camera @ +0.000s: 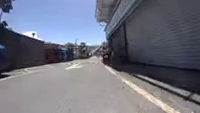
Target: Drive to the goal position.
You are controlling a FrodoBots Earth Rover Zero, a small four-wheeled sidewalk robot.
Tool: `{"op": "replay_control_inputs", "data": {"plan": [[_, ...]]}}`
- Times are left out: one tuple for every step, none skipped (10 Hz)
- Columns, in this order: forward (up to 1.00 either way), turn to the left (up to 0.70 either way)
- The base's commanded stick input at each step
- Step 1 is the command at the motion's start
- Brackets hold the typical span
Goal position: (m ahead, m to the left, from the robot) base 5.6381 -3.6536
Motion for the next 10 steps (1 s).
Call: {"op": "replay_control_inputs", "data": {"plan": [[0.45,0.00],[0.45,0.00],[0.45,0.00],[0.45,0.00],[0.45,0.00],[0.45,0.00],[0.45,0.00],[0.45,0.00],[0.45,0.00],[0.45,0.00]]}}
